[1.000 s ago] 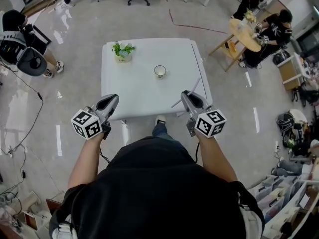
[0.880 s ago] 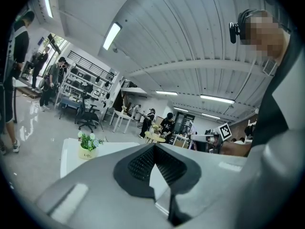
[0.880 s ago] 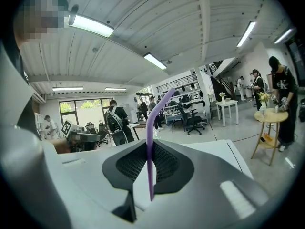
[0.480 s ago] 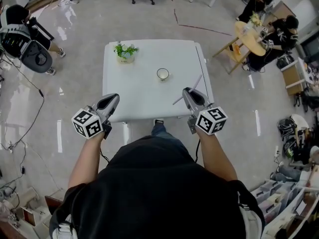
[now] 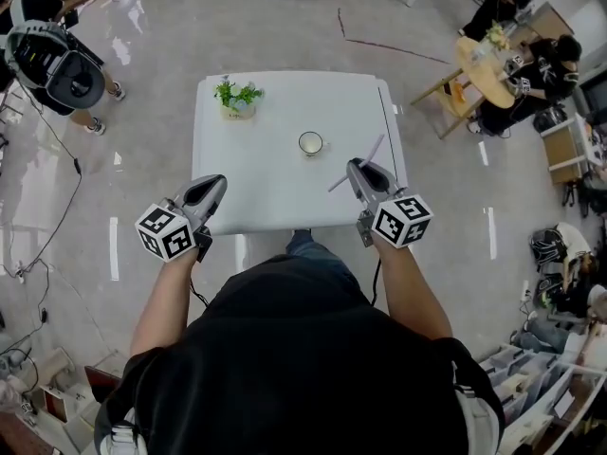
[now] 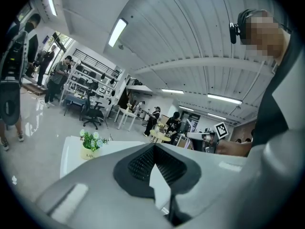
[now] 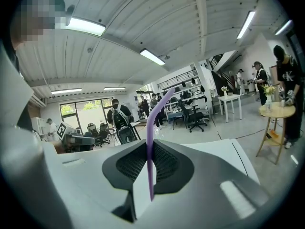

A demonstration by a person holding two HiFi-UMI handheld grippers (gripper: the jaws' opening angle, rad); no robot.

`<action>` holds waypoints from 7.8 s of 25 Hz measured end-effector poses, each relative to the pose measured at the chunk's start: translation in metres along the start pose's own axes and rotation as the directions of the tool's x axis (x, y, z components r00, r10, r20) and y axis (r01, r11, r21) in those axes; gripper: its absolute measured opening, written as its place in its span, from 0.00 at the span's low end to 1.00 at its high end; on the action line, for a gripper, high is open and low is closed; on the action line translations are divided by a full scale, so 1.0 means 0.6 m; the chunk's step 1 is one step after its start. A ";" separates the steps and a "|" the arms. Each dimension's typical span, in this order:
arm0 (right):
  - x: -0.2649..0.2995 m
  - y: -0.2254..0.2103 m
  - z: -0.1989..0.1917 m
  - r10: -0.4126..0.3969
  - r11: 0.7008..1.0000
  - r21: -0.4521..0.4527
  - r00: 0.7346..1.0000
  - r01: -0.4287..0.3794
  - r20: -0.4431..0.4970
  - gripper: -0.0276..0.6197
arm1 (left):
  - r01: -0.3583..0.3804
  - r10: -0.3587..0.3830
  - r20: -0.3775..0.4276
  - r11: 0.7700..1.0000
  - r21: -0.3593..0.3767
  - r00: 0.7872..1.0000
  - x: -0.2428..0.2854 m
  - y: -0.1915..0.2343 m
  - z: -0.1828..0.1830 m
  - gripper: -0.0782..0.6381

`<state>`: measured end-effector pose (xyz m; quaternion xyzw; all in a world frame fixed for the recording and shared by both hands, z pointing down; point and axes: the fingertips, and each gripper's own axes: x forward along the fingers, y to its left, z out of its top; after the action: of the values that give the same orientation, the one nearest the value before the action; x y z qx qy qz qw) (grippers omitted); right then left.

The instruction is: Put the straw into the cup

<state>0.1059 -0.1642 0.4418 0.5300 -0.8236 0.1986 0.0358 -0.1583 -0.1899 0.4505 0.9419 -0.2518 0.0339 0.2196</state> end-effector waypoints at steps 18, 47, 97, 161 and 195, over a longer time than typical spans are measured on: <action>0.129 -0.099 0.010 0.059 0.998 0.019 0.997 -0.058 -0.055 0.13 | -0.075 0.074 -0.024 0.996 -0.055 0.997 0.072 0.064 -0.008 0.11; 0.293 -0.204 -0.041 0.096 0.995 0.053 0.985 -0.090 -0.141 0.13 | -0.170 0.161 -0.081 0.977 -0.132 0.984 0.132 0.130 -0.048 0.11; 0.388 -0.234 -0.212 0.138 0.987 0.118 0.942 -0.107 -0.307 0.14 | -0.228 0.196 -0.171 0.954 -0.197 0.966 0.152 0.173 -0.108 0.11; 0.248 -0.214 -0.160 0.034 0.999 0.041 0.966 -0.024 -0.258 0.32 | -0.130 0.123 -0.096 0.989 -0.069 0.988 0.101 0.085 -0.044 0.11; -0.032 -0.101 -0.105 -0.080 0.997 -0.012 0.991 0.079 -0.107 0.32 | 0.016 -0.014 -0.052 0.999 0.052 0.999 0.025 -0.064 -0.019 0.11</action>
<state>0.1584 -0.1465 0.5122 0.5510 -0.7994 0.2219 0.0900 -0.1258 -0.1620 0.4484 0.9480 -0.2380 0.0632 0.2015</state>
